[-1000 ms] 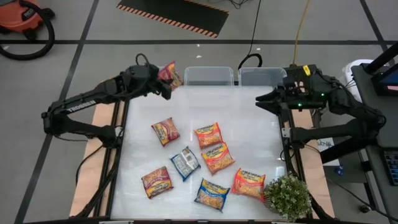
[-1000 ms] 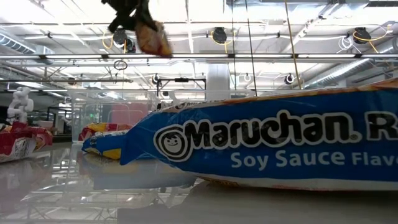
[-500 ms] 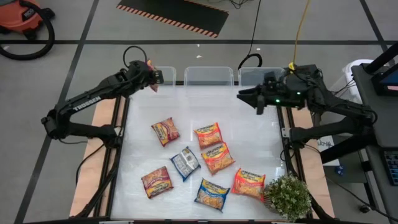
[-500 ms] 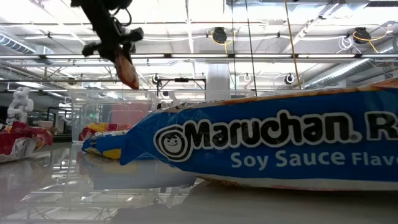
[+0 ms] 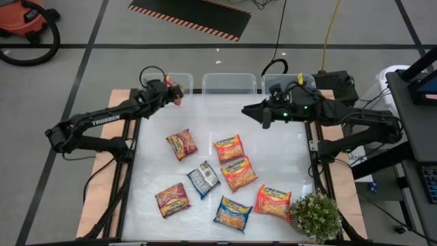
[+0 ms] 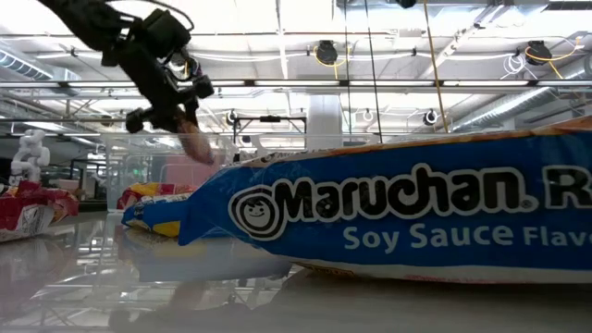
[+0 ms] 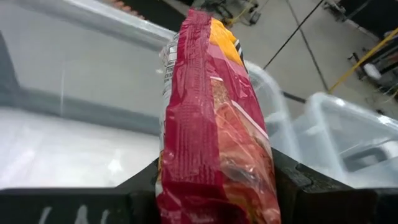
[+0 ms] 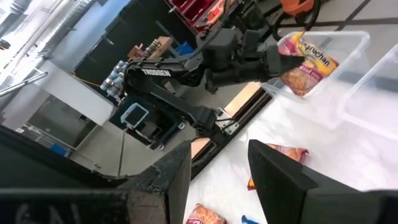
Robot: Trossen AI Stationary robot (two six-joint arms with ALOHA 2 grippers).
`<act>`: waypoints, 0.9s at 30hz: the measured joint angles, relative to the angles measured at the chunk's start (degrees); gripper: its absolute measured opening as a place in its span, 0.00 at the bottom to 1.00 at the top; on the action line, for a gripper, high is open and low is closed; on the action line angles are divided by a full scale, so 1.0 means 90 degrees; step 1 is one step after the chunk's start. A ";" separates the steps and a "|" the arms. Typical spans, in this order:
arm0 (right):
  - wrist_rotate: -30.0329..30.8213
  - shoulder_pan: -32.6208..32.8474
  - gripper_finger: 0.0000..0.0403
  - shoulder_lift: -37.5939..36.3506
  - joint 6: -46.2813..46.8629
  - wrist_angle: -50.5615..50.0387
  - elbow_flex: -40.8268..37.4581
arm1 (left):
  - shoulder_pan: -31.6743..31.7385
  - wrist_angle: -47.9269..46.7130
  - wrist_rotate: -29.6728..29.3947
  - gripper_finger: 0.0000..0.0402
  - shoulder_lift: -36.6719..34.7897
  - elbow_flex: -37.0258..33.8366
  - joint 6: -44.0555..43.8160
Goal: Sort Maruchan noodles
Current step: Put the middle red noodle pack into the left transparent bin, then put the top orange noodle pack into the right transparent bin
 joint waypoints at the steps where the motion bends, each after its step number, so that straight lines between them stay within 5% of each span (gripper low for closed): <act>1: 0.0000 0.0018 0.39 0.0059 0.0005 0.0095 0.0000 | 0.0002 0.0188 0.0057 0.37 -0.0009 -0.0107 -0.0052; 8: 0.0062 0.0055 0.39 0.0292 0.0007 0.0639 0.0000 | 0.0028 0.0451 0.0086 0.38 -0.0002 -0.0478 -0.0032; 19: 0.0143 0.0055 0.39 0.0289 -0.0063 0.0657 -0.0005 | 0.0260 0.0534 0.0213 0.62 -0.0010 -0.0511 0.0007; 27: 0.0118 0.0052 0.39 0.0275 -0.0204 0.0649 -0.0005 | 0.0320 0.0638 0.0540 0.65 -0.0706 -0.0431 0.0585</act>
